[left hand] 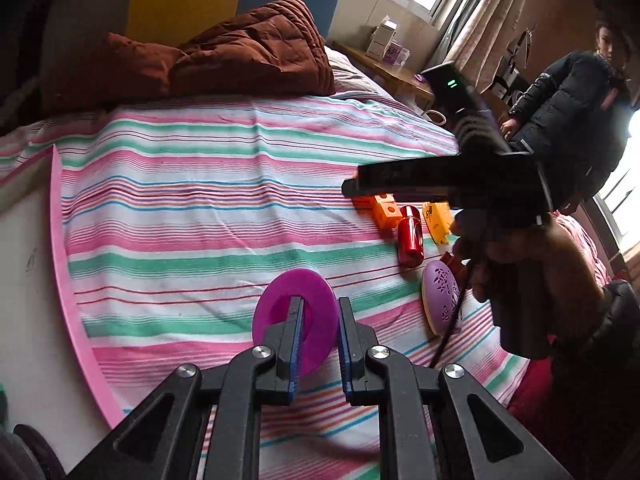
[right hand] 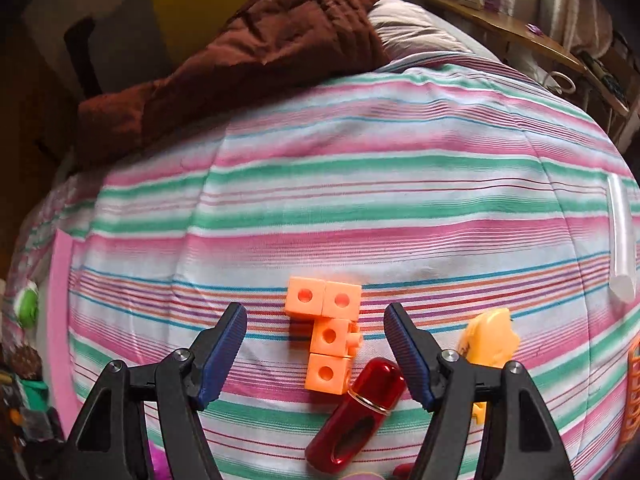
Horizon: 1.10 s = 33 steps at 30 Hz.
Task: Organize rigid objects
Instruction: 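Close the left tool on the magenta cup while the right tool grasps the orange linked cubes, then carry the magenta cup into the tray and open the left tool while the right tool holds the cubes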
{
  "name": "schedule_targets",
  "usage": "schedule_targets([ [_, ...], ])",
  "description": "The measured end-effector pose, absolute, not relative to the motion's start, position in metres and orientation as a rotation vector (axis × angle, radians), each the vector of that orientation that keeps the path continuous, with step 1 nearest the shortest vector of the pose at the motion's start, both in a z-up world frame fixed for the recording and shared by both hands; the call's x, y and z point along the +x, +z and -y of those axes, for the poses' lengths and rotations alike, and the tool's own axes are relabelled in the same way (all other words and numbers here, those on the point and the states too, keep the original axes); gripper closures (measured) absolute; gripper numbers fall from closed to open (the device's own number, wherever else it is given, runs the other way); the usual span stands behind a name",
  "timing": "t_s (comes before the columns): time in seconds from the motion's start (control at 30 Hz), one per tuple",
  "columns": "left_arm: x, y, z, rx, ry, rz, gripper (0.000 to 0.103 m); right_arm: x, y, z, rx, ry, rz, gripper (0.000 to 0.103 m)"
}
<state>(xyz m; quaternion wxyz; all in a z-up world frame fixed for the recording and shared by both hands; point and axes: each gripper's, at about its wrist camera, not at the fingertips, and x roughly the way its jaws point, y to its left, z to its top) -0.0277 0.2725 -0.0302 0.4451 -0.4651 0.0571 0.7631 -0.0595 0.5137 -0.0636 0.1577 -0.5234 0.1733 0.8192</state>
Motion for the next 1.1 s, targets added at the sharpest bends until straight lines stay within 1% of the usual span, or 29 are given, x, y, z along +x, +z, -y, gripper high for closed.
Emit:
schedule_targets([
  [0.03, -0.026, -0.028, -0.268, -1.146, 1.898, -0.141, 0.087, -0.063, -0.071, -0.51, -1.535, 2.316, -0.431, 0.035],
  [0.07, -0.024, -0.027, -0.264, -1.143, 1.905, -0.138, 0.087, -0.065, -0.076, -0.506, -1.553, 2.304, -0.366, 0.046],
  [0.1, -0.024, -0.026, -0.261, -1.144, 1.908, -0.132, 0.087, -0.064, -0.074, -0.5, -1.527, 2.337, -0.312, 0.06],
  [0.13, -0.024, -0.025, -0.258, -1.146, 1.912, -0.126, 0.087, -0.064, -0.072, -0.497, -1.521, 2.36, -0.301, 0.063],
  [0.27, -0.02, -0.022, -0.252, -1.132, 1.939, -0.125, 0.087, -0.059, -0.072, -0.477, -1.564, 2.446, -0.299, 0.063],
  [0.33, -0.018, -0.02, -0.249, -1.123, 1.956, -0.127, 0.087, -0.059, -0.073, -0.46, -1.629, 2.522, -0.329, 0.062],
  [0.47, -0.017, -0.011, -0.236, -1.107, 2.019, -0.132, 0.087, -0.058, -0.075, -0.433, -1.619, 2.546, -0.175, 0.062],
  [0.63, -0.018, 0.007, -0.217, -1.075, 2.098, -0.126, 0.087, -0.051, -0.077, -0.437, -1.573, 2.583, -0.201, 0.062],
  [0.8, -0.014, 0.023, -0.196, -1.029, 2.178, -0.142, 0.087, -0.049, -0.078, -0.427, -1.529, 2.616, -0.041, 0.062],
  [1.1, -0.016, 0.033, -0.166, -1.017, 2.273, -0.133, 0.087, -0.043, -0.079, -0.425, -1.494, 2.637, -0.013, 0.062],
])
